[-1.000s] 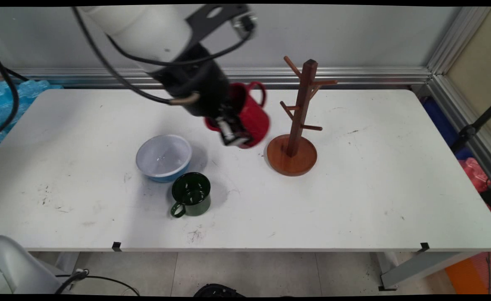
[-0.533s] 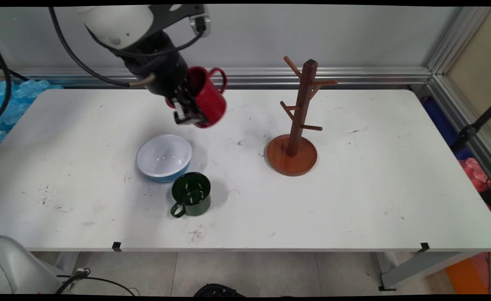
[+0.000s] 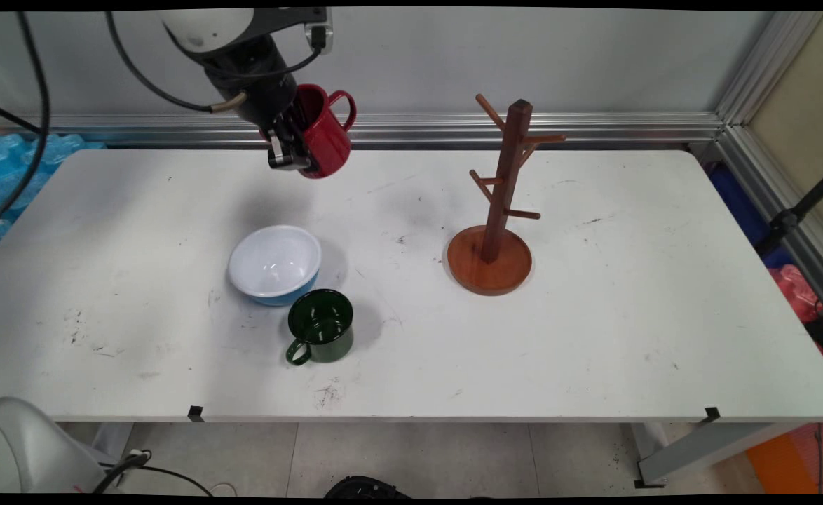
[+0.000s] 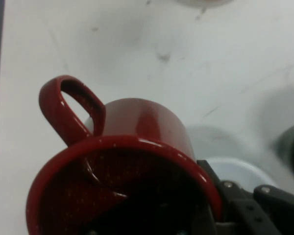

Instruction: Place the picked object on the table

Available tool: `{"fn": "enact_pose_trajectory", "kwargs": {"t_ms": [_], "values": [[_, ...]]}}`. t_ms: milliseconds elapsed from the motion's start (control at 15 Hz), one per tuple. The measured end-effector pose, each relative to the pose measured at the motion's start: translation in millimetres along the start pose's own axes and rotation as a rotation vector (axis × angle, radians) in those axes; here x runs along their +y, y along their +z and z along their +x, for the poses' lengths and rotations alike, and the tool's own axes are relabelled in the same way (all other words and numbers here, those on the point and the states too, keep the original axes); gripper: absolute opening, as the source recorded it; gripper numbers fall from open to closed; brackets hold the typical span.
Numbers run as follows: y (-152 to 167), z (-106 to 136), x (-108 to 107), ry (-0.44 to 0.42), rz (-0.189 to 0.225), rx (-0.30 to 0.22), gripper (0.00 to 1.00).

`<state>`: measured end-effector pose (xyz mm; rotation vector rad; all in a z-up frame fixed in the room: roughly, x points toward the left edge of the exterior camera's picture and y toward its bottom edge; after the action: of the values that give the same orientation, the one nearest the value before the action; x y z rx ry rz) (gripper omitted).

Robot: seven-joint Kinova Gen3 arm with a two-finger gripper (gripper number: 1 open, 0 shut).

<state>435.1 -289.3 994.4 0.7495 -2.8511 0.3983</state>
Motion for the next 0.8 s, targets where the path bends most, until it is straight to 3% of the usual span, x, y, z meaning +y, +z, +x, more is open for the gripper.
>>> {"fn": "enact_pose_trajectory", "kwargs": {"t_ms": [267, 800], "values": [[30.0, 0.3, -31.8, 0.045, 0.001, -0.05, 0.0], [95.4, 2.1, -62.6, 0.13, -0.053, -0.126, 0.0]]}}
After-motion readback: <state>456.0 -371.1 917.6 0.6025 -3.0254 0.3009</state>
